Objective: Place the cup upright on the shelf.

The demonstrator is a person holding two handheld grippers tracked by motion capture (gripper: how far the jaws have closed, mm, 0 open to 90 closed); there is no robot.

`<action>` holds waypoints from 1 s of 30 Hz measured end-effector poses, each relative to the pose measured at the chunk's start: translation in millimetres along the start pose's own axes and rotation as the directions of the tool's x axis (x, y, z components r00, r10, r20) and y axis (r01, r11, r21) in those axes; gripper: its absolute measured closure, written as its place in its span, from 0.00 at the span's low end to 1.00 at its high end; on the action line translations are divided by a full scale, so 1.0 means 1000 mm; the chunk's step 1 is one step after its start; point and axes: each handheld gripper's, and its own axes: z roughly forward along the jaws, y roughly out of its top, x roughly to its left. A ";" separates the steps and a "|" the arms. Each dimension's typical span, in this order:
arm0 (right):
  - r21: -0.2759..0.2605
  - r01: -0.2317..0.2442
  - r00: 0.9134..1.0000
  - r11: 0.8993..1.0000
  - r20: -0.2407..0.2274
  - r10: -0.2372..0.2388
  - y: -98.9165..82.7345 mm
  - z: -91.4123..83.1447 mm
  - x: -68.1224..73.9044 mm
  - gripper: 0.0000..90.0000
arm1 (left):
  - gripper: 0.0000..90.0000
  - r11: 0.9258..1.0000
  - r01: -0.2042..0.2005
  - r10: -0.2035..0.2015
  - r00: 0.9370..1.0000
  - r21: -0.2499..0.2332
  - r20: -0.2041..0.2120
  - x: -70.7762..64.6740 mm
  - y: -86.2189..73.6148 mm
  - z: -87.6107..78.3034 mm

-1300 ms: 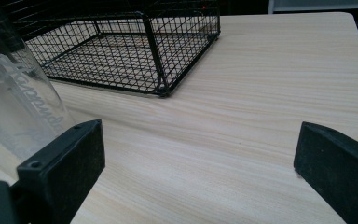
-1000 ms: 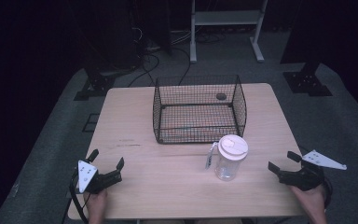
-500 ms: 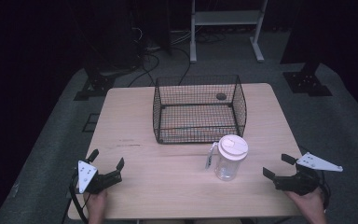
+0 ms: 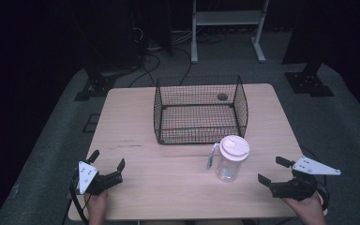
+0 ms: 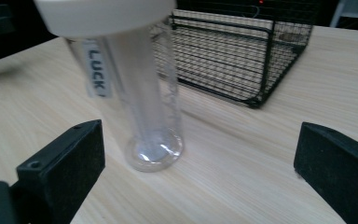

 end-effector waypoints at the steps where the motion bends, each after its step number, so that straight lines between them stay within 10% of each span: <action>1: 0.003 0.006 1.000 1.000 -0.003 -0.006 0.001 0.000 0.002 0.01 | 0.01 1.000 0.001 -0.001 1.000 -0.001 0.001 0.000 0.000 0.000; 30: 0.051 0.103 0.990 0.993 -0.100 -0.098 0.043 0.030 0.038 0.00 | 0.01 1.000 0.004 -0.004 1.000 -0.005 0.006 0.000 0.000 0.000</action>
